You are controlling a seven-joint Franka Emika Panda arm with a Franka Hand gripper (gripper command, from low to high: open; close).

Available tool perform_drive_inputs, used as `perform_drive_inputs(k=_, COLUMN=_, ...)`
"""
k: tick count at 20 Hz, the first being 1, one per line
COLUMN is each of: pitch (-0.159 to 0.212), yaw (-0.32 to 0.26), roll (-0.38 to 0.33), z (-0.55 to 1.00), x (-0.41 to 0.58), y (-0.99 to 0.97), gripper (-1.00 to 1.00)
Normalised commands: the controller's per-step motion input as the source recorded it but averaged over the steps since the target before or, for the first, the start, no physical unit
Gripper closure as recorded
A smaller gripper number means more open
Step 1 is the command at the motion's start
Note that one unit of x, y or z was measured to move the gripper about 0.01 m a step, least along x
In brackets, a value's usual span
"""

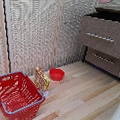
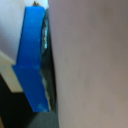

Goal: Compassionately, move the pinch receptors towards pink recepticle. Embrace the recepticle delicately and rise accordingly. Progress forward guided by applied tension and move towards the highest section of the storage unit. Place the recepticle delicately and shut the storage unit.

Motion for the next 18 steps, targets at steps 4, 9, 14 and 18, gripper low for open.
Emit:
perform_drive_inputs(k=4, pitch=-0.025, yaw=-0.117, roll=0.010, z=-0.30, x=-0.249, y=-0.53, gripper=1.00)
perform_drive_inputs(k=9, pitch=-0.076, yaw=-0.195, roll=0.008, z=-0.47, x=-0.305, y=-0.14, gripper=1.00)
perform_drive_inputs(k=14, pitch=-0.029, yaw=-0.355, roll=0.011, z=-0.44, x=-0.096, y=0.00, gripper=1.00)
perform_drive_inputs(k=18, pitch=-0.013, yaw=-0.292, roll=0.007, z=-0.37, x=-0.256, y=0.01, gripper=1.00)
